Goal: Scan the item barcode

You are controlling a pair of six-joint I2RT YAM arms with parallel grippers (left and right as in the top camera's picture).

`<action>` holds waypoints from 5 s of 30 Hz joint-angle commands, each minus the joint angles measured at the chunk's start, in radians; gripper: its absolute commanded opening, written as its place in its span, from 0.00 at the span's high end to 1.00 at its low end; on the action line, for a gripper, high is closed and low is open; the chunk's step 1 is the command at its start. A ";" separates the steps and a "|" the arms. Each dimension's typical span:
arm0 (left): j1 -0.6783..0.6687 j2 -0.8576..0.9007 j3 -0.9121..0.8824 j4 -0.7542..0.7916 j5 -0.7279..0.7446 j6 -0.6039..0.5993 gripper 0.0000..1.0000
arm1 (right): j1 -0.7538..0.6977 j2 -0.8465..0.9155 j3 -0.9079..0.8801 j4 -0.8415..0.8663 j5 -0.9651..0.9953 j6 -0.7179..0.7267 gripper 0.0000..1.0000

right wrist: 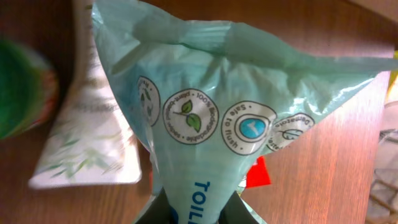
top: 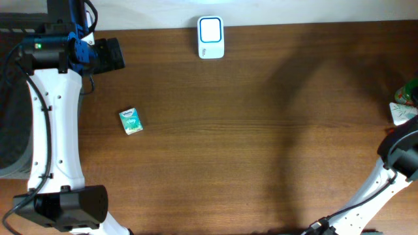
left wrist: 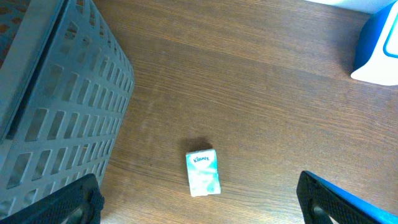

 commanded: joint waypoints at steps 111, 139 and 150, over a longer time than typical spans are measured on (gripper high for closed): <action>-0.411 0.470 -0.076 0.062 0.084 -0.182 1.00 | 0.599 -0.007 -0.013 0.176 -0.790 -0.361 0.01; -0.193 0.450 0.253 -0.212 -0.003 -0.169 0.01 | 0.667 0.008 -0.040 -0.012 -0.922 -0.561 0.06; -0.137 0.450 0.244 -0.275 -0.089 -0.169 0.01 | 0.855 0.008 -0.321 0.096 -0.952 -0.600 0.41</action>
